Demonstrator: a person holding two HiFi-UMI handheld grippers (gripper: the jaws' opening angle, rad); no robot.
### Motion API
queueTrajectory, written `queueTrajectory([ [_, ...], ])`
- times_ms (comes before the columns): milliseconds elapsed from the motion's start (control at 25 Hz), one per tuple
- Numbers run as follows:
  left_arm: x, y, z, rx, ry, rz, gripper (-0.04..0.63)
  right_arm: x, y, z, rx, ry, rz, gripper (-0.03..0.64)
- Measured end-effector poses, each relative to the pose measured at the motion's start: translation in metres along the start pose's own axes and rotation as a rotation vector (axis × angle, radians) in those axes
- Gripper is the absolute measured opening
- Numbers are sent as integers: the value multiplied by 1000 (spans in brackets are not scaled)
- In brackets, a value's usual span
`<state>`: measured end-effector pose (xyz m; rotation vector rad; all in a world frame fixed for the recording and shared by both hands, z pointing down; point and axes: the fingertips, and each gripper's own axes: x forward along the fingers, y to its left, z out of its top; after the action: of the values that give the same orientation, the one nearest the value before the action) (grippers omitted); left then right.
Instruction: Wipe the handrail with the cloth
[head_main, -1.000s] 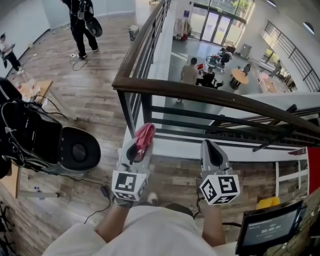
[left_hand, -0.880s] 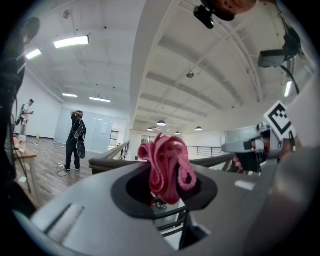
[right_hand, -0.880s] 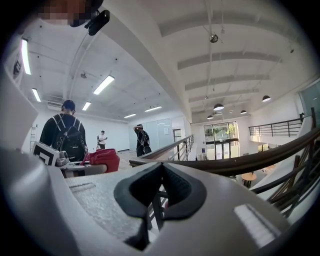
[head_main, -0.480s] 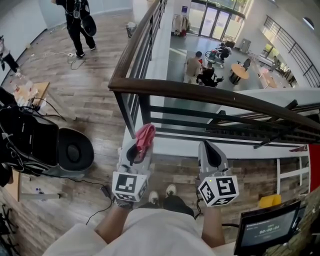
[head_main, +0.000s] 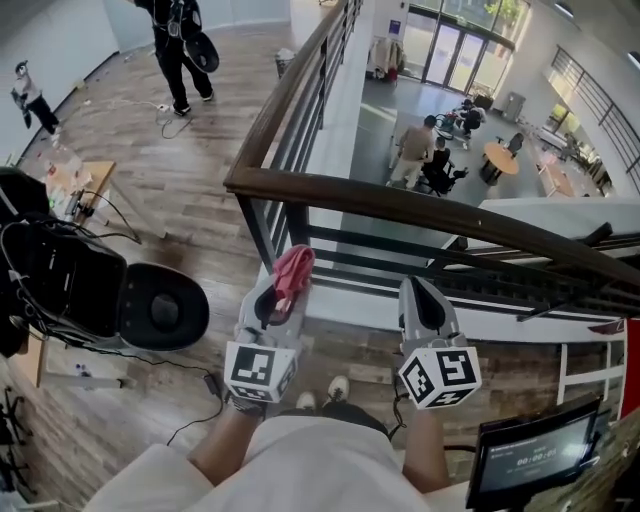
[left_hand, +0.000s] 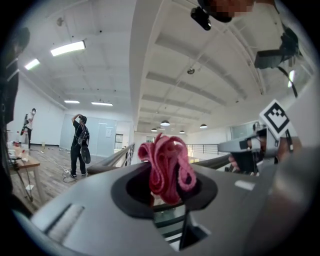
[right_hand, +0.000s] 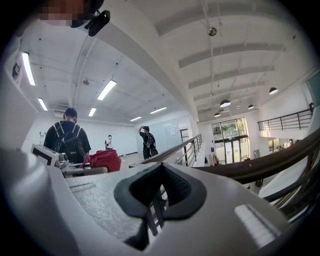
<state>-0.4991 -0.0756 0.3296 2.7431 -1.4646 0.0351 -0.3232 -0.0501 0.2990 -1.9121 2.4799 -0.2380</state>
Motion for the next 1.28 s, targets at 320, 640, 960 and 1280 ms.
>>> queueTrajectory([
  [320, 14, 6, 6, 14, -19, 103, 118, 21, -15, 14, -25, -6, 80, 2],
  [640, 30, 4, 9, 24, -25, 185, 118, 42, -41, 14, -1, 34, 139, 2],
  [960, 46, 4, 7, 29, -6, 206, 118, 55, -57, 11, 14, 39, 153, 2],
  [1280, 57, 9, 5, 24, -6, 209, 118, 68, -60, 13, -56, 35, 153, 2],
])
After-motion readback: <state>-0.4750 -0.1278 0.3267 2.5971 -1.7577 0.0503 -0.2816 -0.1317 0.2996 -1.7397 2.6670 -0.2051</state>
